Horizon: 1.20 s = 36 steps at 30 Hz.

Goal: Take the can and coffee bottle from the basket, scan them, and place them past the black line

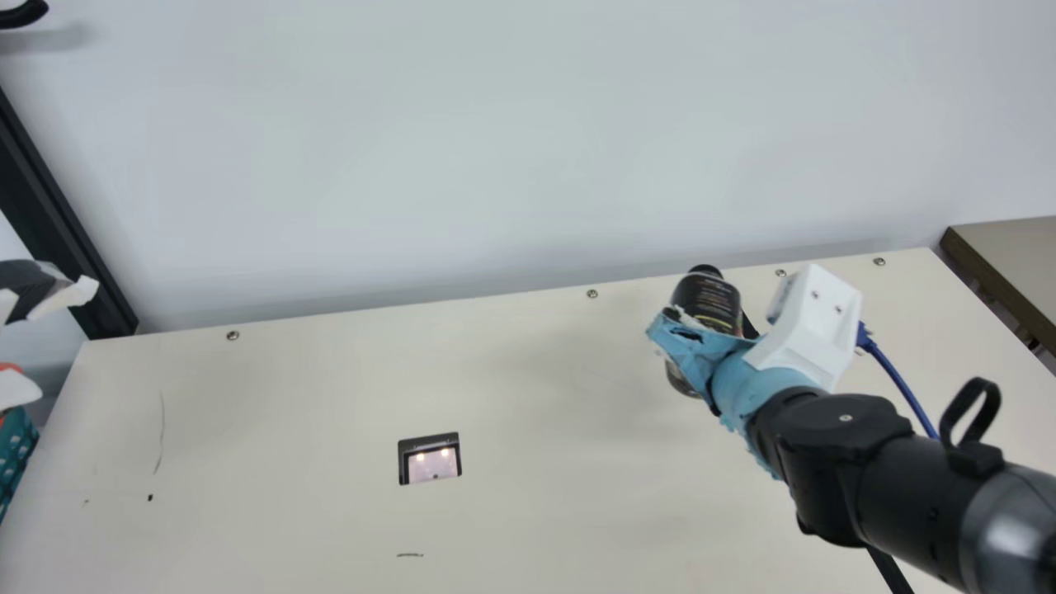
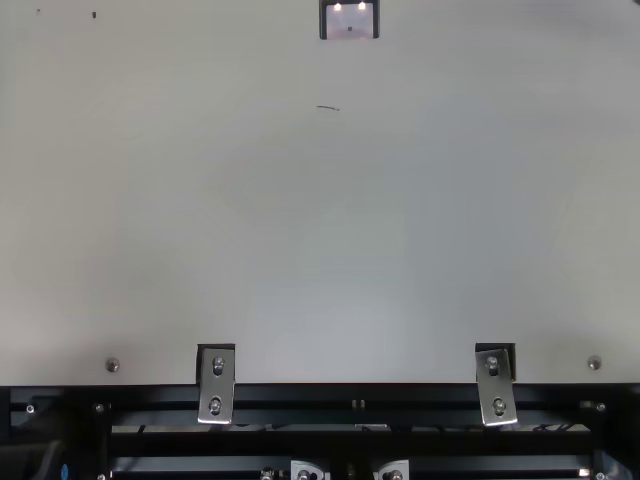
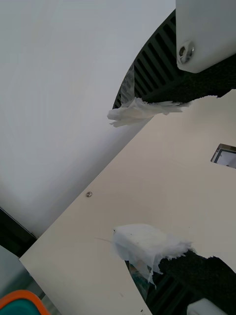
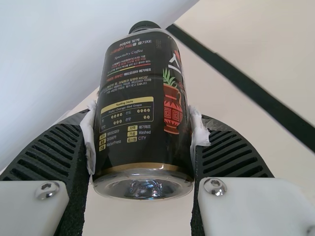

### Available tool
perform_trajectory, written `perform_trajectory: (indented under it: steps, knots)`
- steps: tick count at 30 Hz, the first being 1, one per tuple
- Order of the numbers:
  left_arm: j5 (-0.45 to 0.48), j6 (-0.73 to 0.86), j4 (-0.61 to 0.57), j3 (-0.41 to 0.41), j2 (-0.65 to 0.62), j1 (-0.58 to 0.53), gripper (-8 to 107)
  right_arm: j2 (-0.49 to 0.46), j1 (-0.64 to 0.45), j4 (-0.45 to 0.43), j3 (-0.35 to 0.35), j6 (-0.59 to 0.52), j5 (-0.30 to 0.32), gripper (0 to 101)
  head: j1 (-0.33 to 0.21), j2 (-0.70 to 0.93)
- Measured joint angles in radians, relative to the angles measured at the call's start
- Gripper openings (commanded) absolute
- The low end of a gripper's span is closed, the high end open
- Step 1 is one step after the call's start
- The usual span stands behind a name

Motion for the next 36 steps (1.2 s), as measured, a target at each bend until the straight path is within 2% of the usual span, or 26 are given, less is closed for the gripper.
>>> perform_trajectory:
  steps: [12, 26, 36]
  knots:
    - [0.000, 0.000, 0.000, 0.000, 0.000, 0.000, 90, -0.015, -0.097, -0.099, 0.056, -0.060, -0.076, 0, 0.000, 0.000]
    - [0.000, 0.000, 0.000, 0.000, 0.000, 0.000, 90, 0.032, -0.222, -0.243, 0.090, -0.248, -0.187, 0, 0.000, 0.000]
    - [0.000, 0.000, 0.000, 0.000, 0.000, 0.000, 90, 0.059, -0.301, -0.299, 0.121, -0.350, -0.219, 0, 0.000, -0.036]
